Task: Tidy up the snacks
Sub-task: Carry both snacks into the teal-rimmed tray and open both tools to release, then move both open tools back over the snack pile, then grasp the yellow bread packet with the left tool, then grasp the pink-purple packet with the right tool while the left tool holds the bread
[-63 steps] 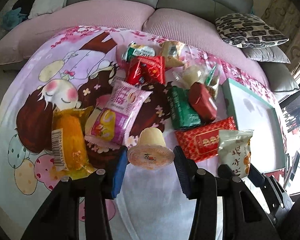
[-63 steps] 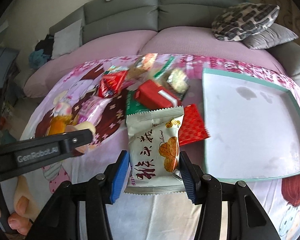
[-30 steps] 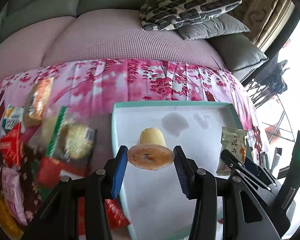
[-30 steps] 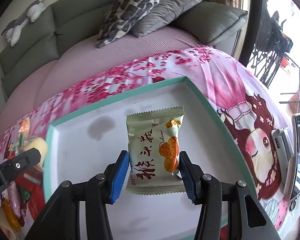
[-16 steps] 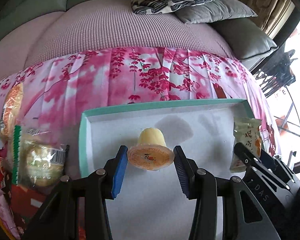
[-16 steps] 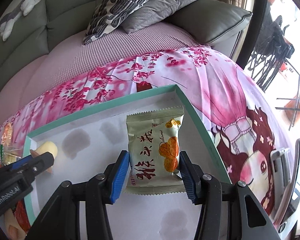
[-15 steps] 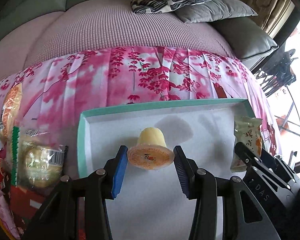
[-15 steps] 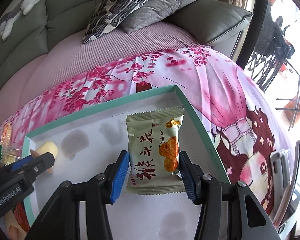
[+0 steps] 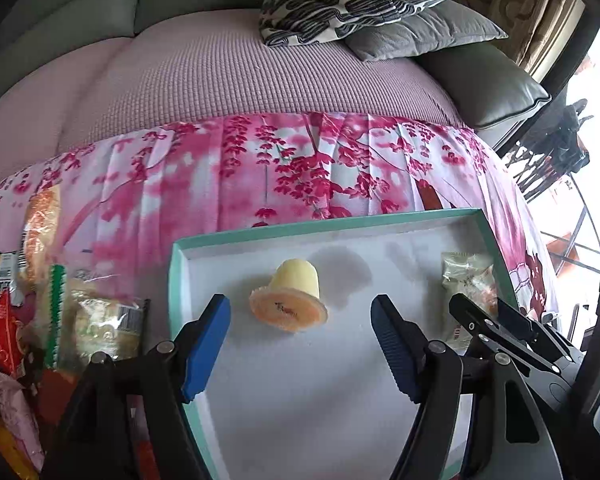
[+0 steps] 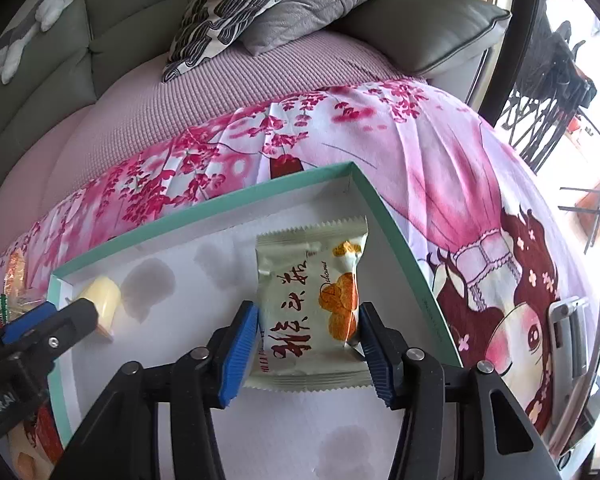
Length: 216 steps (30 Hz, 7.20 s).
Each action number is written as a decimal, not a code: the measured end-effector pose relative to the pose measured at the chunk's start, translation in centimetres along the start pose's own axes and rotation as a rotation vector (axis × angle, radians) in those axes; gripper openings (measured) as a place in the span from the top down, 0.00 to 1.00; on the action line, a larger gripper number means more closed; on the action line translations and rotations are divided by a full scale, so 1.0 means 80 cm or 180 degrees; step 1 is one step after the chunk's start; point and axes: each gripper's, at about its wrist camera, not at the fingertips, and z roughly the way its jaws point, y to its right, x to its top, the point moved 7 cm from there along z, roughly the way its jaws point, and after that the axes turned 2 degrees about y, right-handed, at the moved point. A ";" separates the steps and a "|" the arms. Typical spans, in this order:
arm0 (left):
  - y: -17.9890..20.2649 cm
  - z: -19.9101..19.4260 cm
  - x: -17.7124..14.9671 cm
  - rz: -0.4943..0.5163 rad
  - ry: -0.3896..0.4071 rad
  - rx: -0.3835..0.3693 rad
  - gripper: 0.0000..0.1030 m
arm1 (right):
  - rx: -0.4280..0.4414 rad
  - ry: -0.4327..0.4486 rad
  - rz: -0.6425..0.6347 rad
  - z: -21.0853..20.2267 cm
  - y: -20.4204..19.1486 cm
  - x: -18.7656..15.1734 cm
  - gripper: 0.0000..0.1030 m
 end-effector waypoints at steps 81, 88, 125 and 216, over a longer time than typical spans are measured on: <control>-0.310 -0.175 -0.172 -0.1295 0.0290 0.0804 0.24 | 0.0804 0.0275 -0.0850 -0.112 -0.262 -0.184 0.05; -0.335 -0.189 -0.191 -0.1545 0.0334 0.0794 0.24 | 0.0754 0.0198 -0.1037 -0.113 -0.271 -0.205 0.05; -0.391 -0.147 -0.211 -0.1865 0.0097 0.0708 0.59 | 0.0672 0.0137 -0.1095 -0.114 -0.282 -0.214 0.05; -0.410 -0.179 -0.149 -0.1514 0.0304 0.0792 0.59 | 0.0938 0.0085 -0.1353 -0.130 -0.441 -0.206 0.60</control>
